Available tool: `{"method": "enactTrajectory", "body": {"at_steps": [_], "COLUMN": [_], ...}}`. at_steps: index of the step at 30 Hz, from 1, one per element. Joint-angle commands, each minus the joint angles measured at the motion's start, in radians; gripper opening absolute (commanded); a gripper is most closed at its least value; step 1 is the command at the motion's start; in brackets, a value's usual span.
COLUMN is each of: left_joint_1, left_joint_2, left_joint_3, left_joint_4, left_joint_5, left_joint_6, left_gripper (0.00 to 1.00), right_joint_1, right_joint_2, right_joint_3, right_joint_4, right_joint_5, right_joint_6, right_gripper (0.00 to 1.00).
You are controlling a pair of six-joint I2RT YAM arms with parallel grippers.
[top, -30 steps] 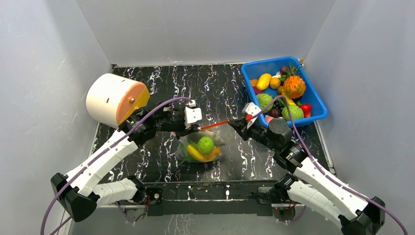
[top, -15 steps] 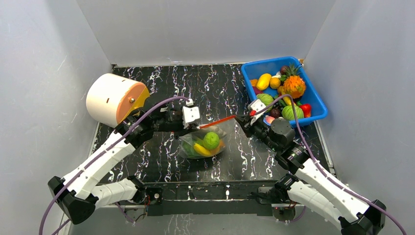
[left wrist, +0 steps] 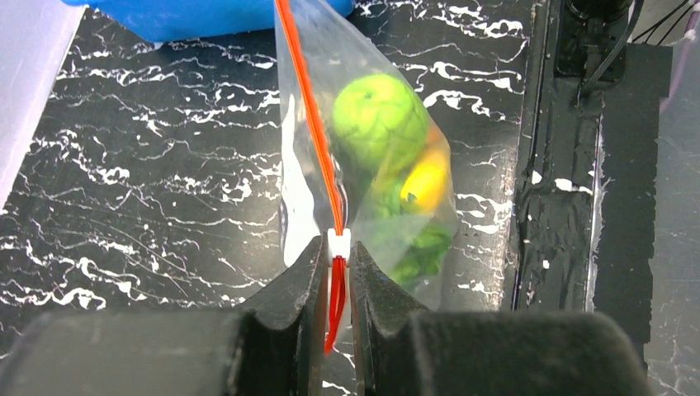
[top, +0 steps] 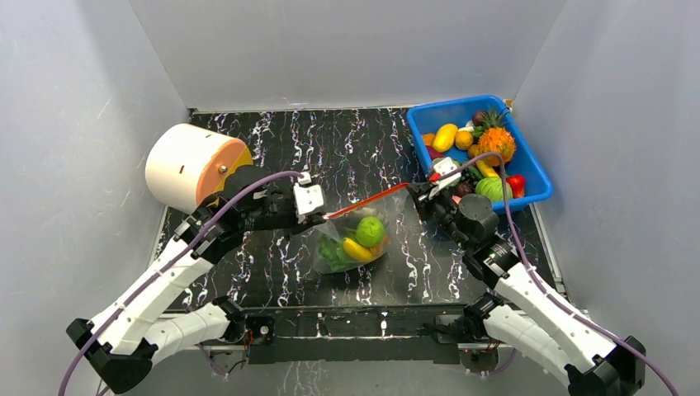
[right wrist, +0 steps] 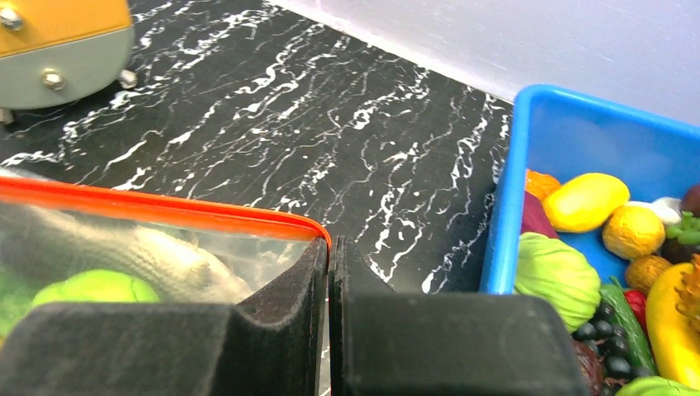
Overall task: Place the food in the zip-top bag and seal the zipper
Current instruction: Zip the zipper food storage bag at the center of the board.
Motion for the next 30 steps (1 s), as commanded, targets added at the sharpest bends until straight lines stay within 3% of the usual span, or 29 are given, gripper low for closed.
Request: {"method": "enactTrajectory", "body": {"at_steps": [1, 7, 14, 16, 21, 26, 30], "left_joint_1": [0.005, 0.005, 0.005, 0.005, 0.005, 0.005, 0.005], "left_joint_2": [-0.074, -0.151, -0.179, -0.190, -0.235, -0.229, -0.173], "left_joint_3": [-0.030, -0.093, -0.112, -0.112, -0.155, -0.212, -0.236], "left_joint_4": [-0.041, -0.004, -0.008, 0.001, 0.083, 0.147, 0.224], "left_joint_5": [-0.023, -0.087, -0.084, -0.070, -0.023, -0.090, -0.143], "left_joint_6": [-0.019, -0.058, -0.069, -0.089, -0.180, -0.251, -0.352], "left_gripper": [0.00, 0.00, 0.00, 0.00, 0.00, 0.00, 0.00], "right_joint_1": [-0.074, -0.168, -0.185, -0.185, -0.185, -0.185, -0.185], "right_joint_2": [0.008, -0.010, -0.054, -0.068, -0.147, -0.220, -0.087], "right_joint_3": [0.030, 0.036, 0.054, 0.091, 0.157, 0.062, 0.042], "right_joint_4": [0.087, 0.103, 0.051, -0.016, -0.180, -0.102, -0.021], "right_joint_5": [0.113, 0.085, -0.097, -0.186, -0.208, -0.224, -0.231], "right_joint_6": [0.003, 0.019, 0.028, 0.012, 0.060, 0.098, 0.068], "right_gripper": [0.00, 0.00, 0.00, 0.00, 0.00, 0.00, 0.00]}}
